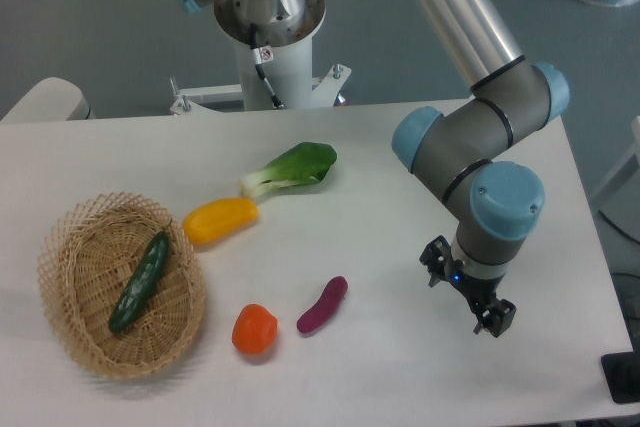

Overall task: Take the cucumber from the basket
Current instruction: 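Move the open gripper over the wicker basket toward the green cucumber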

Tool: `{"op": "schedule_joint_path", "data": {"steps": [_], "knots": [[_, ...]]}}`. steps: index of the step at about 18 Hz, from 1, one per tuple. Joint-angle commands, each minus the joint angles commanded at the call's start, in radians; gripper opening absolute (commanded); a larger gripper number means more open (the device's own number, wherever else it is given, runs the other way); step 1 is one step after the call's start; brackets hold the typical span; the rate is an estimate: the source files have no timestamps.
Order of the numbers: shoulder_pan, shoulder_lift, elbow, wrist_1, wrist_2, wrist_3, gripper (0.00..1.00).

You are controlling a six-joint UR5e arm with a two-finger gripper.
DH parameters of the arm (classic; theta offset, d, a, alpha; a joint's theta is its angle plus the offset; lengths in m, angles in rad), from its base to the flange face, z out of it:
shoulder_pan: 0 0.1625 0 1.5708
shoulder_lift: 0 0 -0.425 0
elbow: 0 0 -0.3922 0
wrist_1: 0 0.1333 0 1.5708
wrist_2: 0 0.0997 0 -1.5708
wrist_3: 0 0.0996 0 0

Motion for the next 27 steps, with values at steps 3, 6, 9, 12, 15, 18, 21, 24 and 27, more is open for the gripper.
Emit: {"op": "schedule_joint_path", "data": {"steps": [3,6,9,12,15,18,21,24,27], "knots": [[-0.012,0.008,-0.015,0.000,0.000,-0.006,1.00],[-0.046,0.011,-0.015,0.000,0.012,-0.009,1.00],[-0.051,0.020,-0.028,-0.006,0.002,-0.011,1.00],[-0.080,0.032,-0.057,0.003,-0.002,-0.167,1.00],[-0.119,0.046,-0.064,0.002,0.000,-0.285,1.00],[-0.149,0.086,-0.096,-0.006,-0.002,-0.346,1.00],[-0.202,0.124,-0.152,-0.008,-0.003,-0.408,1.00],[-0.274,0.170,-0.208,-0.005,-0.015,-0.509,1.00],[-0.366,0.179,-0.224,-0.006,-0.014,-0.613,1.00]]}}
